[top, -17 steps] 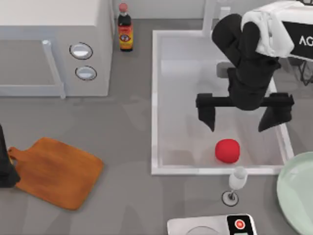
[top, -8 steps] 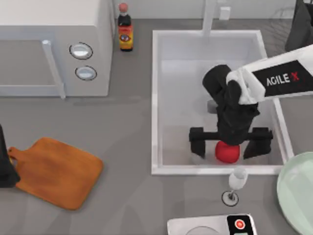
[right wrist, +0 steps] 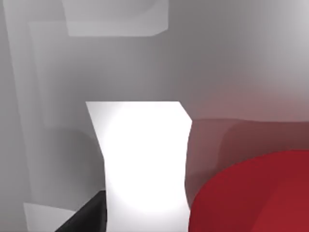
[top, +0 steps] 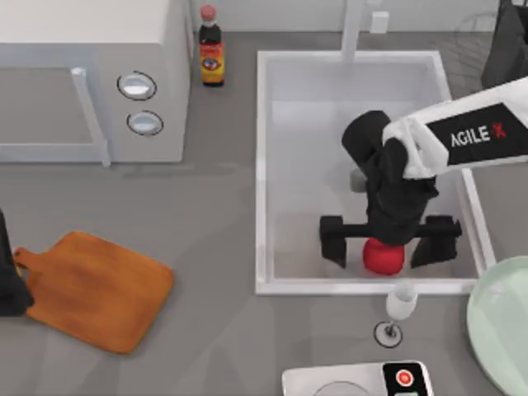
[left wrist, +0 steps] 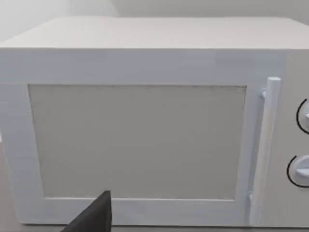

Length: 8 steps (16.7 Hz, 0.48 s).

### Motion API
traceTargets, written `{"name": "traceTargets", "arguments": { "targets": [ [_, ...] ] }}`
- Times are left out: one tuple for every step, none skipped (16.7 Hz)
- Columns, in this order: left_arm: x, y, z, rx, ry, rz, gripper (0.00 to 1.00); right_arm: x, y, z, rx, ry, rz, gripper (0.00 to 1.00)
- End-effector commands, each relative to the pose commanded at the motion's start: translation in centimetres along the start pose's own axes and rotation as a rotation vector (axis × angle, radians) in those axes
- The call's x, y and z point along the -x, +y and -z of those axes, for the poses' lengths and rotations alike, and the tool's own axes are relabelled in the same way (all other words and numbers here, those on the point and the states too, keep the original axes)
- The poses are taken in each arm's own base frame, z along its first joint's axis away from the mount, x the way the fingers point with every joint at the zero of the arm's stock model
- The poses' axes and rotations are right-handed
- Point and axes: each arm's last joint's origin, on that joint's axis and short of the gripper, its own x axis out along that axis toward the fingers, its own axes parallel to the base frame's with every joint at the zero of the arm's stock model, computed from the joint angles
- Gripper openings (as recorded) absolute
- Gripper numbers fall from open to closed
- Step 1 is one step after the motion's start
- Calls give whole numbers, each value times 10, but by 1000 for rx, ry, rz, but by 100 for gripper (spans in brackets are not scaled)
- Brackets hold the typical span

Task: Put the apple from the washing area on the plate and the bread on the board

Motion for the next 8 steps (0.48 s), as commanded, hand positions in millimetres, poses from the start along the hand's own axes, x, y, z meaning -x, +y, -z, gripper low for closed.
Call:
{"name": "traceTargets", "arguments": {
  "targets": [
    [0,0,0,0,0,0,100,0,0,0,0,0,0,85],
    [0,0,0,0,0,0,100,0,0,0,0,0,0,77],
    [0,0,0,0,0,0,100,0,0,0,0,0,0,70],
    [0,0,0,0,0,0,100,0,0,0,0,0,0,62],
    [0,0,0,0,0,0,100,0,0,0,0,0,0,55],
    [0,0,0,0,0,0,100,0,0,0,0,0,0,47],
    [0,0,0,0,0,0,100,0,0,0,0,0,0,40],
    [0,0,0,0,0,0,100,0,0,0,0,0,0,32]
  ]
}}
